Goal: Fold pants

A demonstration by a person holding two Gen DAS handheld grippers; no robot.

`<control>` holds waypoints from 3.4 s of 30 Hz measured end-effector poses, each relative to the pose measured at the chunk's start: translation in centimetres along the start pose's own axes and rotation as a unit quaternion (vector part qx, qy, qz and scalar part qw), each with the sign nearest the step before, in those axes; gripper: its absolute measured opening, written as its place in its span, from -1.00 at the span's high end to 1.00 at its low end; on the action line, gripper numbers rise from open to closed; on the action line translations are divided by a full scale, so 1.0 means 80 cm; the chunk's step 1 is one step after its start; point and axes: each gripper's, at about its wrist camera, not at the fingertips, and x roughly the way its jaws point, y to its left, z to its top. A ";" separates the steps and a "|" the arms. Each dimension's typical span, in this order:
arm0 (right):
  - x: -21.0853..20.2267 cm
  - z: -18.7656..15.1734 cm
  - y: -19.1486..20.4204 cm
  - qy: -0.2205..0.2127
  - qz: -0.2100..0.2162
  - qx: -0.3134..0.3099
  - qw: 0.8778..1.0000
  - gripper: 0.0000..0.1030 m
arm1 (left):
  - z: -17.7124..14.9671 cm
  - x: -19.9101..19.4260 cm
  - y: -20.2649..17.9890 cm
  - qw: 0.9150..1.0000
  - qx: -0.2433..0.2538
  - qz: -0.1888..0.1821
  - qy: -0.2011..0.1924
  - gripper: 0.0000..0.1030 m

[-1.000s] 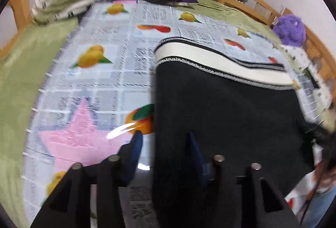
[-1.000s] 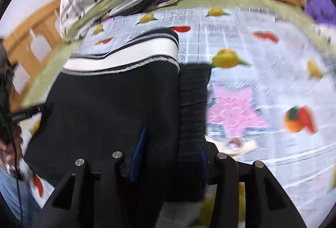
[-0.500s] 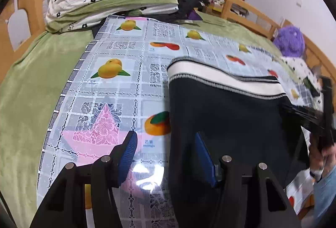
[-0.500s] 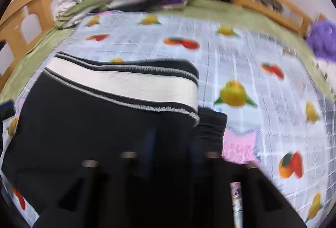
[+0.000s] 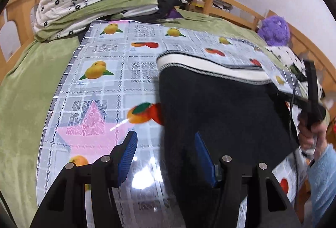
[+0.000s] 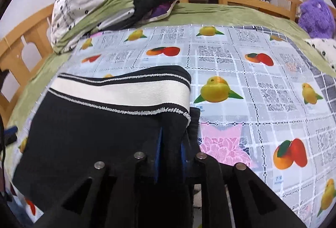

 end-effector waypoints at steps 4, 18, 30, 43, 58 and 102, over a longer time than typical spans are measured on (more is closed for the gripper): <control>-0.043 -0.014 0.001 -0.013 -0.022 0.016 1.000 0.54 | -0.025 -0.017 -0.019 1.000 0.006 -0.022 -0.010 -0.07; -0.081 -0.143 0.038 -0.036 0.024 -0.002 0.999 0.40 | -0.136 -0.040 -0.036 0.999 0.027 -0.004 0.029 -0.16; -0.080 -0.156 0.041 -0.044 0.031 -0.007 0.999 0.32 | -0.121 -0.023 -0.053 0.997 0.064 0.040 -0.019 0.73; -0.092 -0.159 0.042 -0.025 0.035 -0.017 0.999 0.33 | -0.149 -0.047 -0.014 1.000 0.004 0.029 -0.008 0.42; -0.072 -0.167 0.063 -0.096 0.018 -0.012 0.995 -0.08 | -0.096 0.016 -0.056 0.999 0.003 0.037 -0.037 0.12; -0.242 -0.157 0.066 -0.105 0.016 0.011 0.994 -0.64 | -0.062 -0.169 -0.090 0.995 -0.020 0.021 -0.093 0.20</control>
